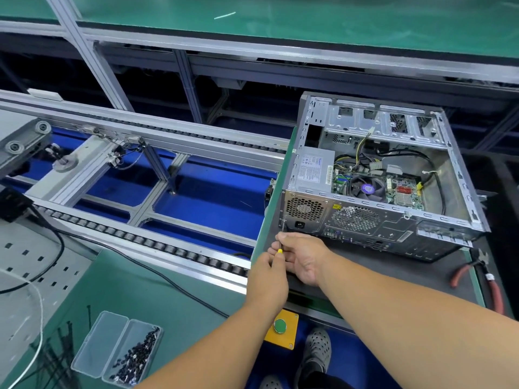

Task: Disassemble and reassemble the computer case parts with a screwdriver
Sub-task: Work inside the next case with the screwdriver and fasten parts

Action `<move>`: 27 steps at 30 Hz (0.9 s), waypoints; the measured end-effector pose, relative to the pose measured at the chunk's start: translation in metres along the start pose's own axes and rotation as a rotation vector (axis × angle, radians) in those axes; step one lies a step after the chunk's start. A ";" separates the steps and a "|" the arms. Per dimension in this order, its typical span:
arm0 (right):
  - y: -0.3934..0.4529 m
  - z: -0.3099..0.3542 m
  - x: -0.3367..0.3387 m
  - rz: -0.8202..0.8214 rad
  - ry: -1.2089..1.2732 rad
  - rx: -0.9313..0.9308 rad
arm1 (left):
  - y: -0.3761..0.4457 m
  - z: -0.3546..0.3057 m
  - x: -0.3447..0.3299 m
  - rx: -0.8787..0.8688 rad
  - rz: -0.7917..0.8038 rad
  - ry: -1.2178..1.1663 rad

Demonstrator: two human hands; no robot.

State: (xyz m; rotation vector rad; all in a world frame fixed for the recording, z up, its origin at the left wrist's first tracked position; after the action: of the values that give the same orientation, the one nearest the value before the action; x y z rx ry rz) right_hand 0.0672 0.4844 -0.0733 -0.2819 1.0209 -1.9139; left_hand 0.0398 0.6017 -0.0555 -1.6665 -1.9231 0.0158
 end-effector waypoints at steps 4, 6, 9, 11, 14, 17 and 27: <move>-0.003 0.003 0.010 -0.022 -0.079 0.036 | 0.004 0.018 0.013 0.221 0.005 -0.191; -0.006 0.008 0.022 -0.033 -0.140 0.076 | 0.007 0.020 0.020 0.295 -0.010 -0.303; -0.011 0.017 0.043 -0.055 -0.258 0.155 | 0.013 0.006 0.020 0.368 0.001 -0.461; -0.015 0.022 0.055 -0.055 -0.343 0.212 | 0.016 -0.007 0.011 0.420 0.050 -0.593; -0.020 0.023 0.069 -0.046 -0.421 0.268 | 0.017 -0.024 0.000 0.386 0.114 -0.528; -0.025 0.019 0.078 -0.040 -0.438 0.279 | 0.022 -0.037 -0.009 0.164 0.081 -0.219; -0.030 0.023 0.103 -0.080 -0.410 0.276 | 0.024 -0.050 -0.045 0.079 0.185 -0.246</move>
State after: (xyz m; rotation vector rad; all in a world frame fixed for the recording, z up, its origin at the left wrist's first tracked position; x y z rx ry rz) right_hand 0.0043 0.3955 -0.0571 -0.5350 0.4755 -1.9344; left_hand 0.0854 0.5485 -0.0421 -1.8536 -1.9061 0.3799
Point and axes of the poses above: each hand's wrist, its own y-axis towards the middle knuckle, its own x-axis out of the back of the hand, z = x × y, the point moved 6 cm from there along y, towards the middle knuckle, and after that the axes turned 11 degrees about -z, right-handed, at the moved point
